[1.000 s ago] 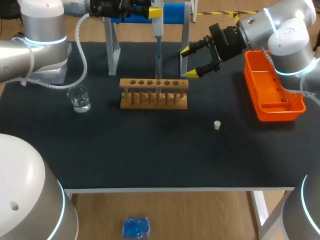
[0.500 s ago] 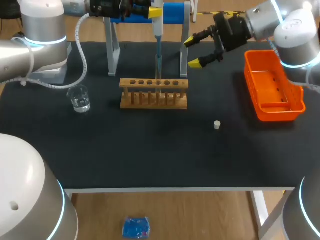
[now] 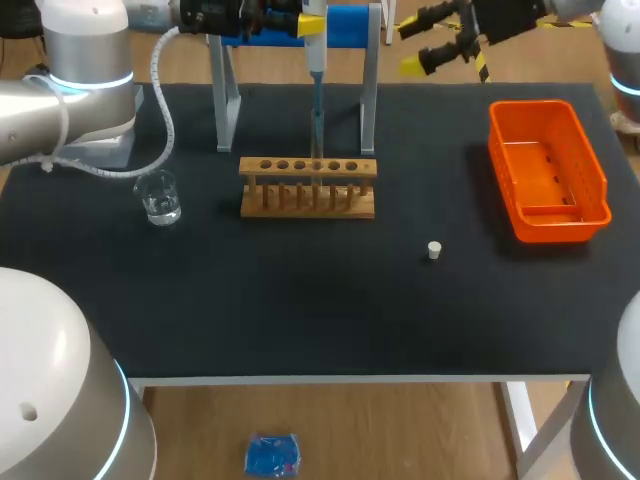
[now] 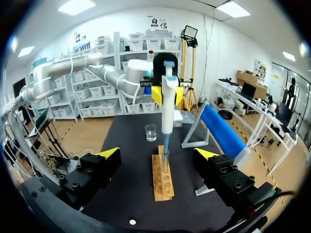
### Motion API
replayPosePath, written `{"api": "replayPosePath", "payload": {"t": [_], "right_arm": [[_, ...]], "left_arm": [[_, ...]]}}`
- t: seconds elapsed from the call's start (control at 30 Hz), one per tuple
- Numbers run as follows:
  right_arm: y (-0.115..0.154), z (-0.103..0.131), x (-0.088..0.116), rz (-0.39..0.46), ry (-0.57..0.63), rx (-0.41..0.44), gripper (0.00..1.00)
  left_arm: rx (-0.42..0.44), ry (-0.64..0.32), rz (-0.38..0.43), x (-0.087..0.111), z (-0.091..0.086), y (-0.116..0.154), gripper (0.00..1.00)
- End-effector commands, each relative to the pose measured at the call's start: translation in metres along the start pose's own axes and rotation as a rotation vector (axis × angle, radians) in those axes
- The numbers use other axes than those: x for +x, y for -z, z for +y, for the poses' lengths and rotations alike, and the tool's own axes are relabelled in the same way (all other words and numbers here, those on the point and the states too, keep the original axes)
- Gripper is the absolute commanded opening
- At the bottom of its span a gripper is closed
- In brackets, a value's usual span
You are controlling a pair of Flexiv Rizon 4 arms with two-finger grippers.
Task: Invert the test tube, pick up the pipette, mount the tip to pipette, aspirate from beaker and dispense into the tube, eject the tip, return the pipette, and cap with the stopper.
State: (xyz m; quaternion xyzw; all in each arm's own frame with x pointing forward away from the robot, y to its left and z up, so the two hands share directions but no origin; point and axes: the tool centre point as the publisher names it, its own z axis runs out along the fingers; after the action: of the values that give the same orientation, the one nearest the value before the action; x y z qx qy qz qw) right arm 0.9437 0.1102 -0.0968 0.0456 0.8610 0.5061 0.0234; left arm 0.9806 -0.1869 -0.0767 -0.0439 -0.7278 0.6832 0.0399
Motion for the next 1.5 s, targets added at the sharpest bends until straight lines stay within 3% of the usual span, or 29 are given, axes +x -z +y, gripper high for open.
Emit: {"api": "replayPosePath", "payload": {"t": [0.03, 0.23, 0.63, 0.7, 0.73, 0.8, 1.03, 1.5], "right_arm": [[0.025, 0.024, 0.016, -0.057, 0.024, 0.021, 1.0], [0.024, 0.05, 0.013, -0.064, 0.028, 0.045, 1.0], [-0.011, 0.104, -0.019, -0.105, -0.041, 0.078, 1.0], [-0.017, 0.113, -0.025, -0.109, -0.05, 0.071, 0.45], [-0.02, 0.118, -0.027, -0.11, -0.051, 0.07, 0.33], [-0.025, 0.126, -0.032, -0.113, -0.049, 0.064, 0.0], [-0.038, 0.146, -0.039, -0.123, -0.014, 0.07, 0.0], [-0.048, 0.153, -0.037, -0.103, -0.053, 0.056, 0.0]], "left_arm": [[0.002, -0.002, -0.003, 0.0, 0.0, -0.001, 0.0], [0.002, -0.002, -0.003, 0.0, 0.0, -0.001, 0.0], [0.002, -0.002, -0.003, 0.0, 0.0, -0.001, 0.0], [0.002, -0.002, -0.003, 0.0, 0.0, -0.001, 0.0], [0.002, -0.002, -0.003, 0.0, 0.0, -0.001, 0.0], [0.002, -0.002, -0.003, 0.0, 0.0, -0.001, 0.0], [0.002, -0.002, -0.003, 0.0, 0.0, -0.001, 0.0], [0.002, -0.002, -0.003, 0.0, 0.0, -0.001, 0.0]]}}
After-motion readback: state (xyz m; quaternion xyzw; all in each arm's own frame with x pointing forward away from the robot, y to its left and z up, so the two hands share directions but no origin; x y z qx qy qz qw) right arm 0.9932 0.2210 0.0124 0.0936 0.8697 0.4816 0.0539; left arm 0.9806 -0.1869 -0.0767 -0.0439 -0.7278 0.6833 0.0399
